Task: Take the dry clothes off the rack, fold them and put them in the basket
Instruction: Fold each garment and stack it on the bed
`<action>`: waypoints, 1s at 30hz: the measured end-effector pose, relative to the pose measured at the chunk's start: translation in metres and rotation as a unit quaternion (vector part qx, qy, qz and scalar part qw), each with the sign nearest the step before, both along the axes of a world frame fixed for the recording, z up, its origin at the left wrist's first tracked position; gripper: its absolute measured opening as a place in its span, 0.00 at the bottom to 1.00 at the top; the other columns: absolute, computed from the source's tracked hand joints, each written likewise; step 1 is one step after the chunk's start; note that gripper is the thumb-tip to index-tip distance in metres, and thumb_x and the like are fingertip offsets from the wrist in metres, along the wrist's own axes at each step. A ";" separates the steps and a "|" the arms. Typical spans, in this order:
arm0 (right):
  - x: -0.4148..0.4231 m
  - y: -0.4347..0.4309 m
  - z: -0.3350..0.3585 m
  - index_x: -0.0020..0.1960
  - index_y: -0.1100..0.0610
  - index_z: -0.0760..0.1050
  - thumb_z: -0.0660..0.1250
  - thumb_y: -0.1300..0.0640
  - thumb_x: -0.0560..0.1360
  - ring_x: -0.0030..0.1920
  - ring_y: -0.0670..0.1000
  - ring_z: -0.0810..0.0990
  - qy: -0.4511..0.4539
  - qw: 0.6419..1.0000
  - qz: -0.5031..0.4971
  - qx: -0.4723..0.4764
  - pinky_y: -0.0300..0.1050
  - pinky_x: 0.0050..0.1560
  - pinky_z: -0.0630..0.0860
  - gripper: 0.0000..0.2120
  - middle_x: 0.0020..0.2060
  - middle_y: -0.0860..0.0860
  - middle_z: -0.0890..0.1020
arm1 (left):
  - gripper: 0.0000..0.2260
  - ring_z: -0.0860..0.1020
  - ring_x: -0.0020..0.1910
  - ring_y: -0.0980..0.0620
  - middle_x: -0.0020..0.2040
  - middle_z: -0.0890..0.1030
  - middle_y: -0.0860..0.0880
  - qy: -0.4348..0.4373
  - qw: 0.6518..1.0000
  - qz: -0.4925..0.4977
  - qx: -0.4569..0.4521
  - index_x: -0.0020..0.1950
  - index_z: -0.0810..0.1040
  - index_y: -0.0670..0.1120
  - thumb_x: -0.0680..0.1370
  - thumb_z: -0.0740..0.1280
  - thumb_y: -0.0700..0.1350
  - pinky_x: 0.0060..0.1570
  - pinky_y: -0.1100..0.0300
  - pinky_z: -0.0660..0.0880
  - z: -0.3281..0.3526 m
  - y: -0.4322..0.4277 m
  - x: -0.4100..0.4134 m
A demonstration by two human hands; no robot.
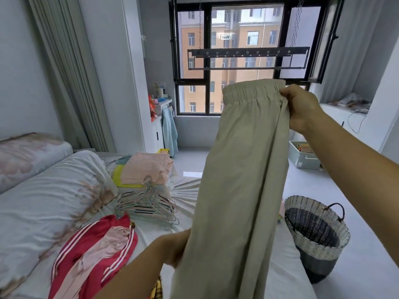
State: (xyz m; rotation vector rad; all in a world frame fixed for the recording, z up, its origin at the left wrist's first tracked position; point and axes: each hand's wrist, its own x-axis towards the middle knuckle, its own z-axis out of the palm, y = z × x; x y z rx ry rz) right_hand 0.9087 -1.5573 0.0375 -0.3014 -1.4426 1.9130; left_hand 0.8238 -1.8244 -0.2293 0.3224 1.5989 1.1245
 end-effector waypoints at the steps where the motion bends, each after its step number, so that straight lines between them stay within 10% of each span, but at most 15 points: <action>1: 0.002 0.004 -0.003 0.40 0.58 0.75 0.58 0.64 0.75 0.35 0.48 0.78 -0.001 1.000 -0.001 -0.002 0.41 0.39 0.78 0.09 0.29 0.49 0.80 | 0.33 0.81 0.52 0.50 0.52 0.84 0.48 -0.024 0.999 0.018 0.037 0.48 0.85 0.50 0.61 0.62 0.74 0.64 0.49 0.71 -0.001 0.005 0.010; 8: 0.017 0.054 -0.022 0.48 0.58 0.76 0.60 0.62 0.74 0.41 0.50 0.79 -0.014 0.999 -0.025 -0.030 0.43 0.42 0.77 0.07 0.42 0.52 0.80 | 0.29 0.80 0.52 0.46 0.54 0.82 0.43 -0.058 0.896 0.296 0.327 0.59 0.77 0.45 0.76 0.50 0.65 0.50 0.53 0.75 0.037 0.031 -0.015; 14: 0.033 0.102 -0.050 0.50 0.57 0.75 0.59 0.61 0.75 0.46 0.52 0.79 -0.031 0.996 -0.052 -0.066 0.46 0.49 0.76 0.08 0.48 0.53 0.80 | 0.06 0.82 0.34 0.52 0.43 0.82 0.43 0.035 0.895 0.337 0.291 0.51 0.77 0.38 0.78 0.62 0.38 0.37 0.60 0.80 0.079 0.016 -0.061; 22: 0.030 0.127 -0.061 0.53 0.54 0.74 0.57 0.60 0.77 0.52 0.52 0.77 -0.030 0.997 -0.026 -0.070 0.49 0.56 0.73 0.09 0.51 0.52 0.79 | 0.08 0.80 0.33 0.55 0.32 0.83 0.50 0.147 0.901 0.331 0.240 0.46 0.77 0.42 0.79 0.59 0.38 0.36 0.63 0.78 0.123 0.013 -0.088; 30: -0.033 0.133 -0.057 0.67 0.58 0.71 0.56 0.60 0.76 0.62 0.51 0.76 -0.012 0.995 -0.040 -0.090 0.48 0.62 0.72 0.20 0.62 0.53 0.78 | 0.05 0.74 0.39 0.54 0.44 0.77 0.47 0.242 0.877 0.377 0.174 0.42 0.74 0.46 0.76 0.67 0.38 0.40 0.61 0.72 0.154 0.022 -0.172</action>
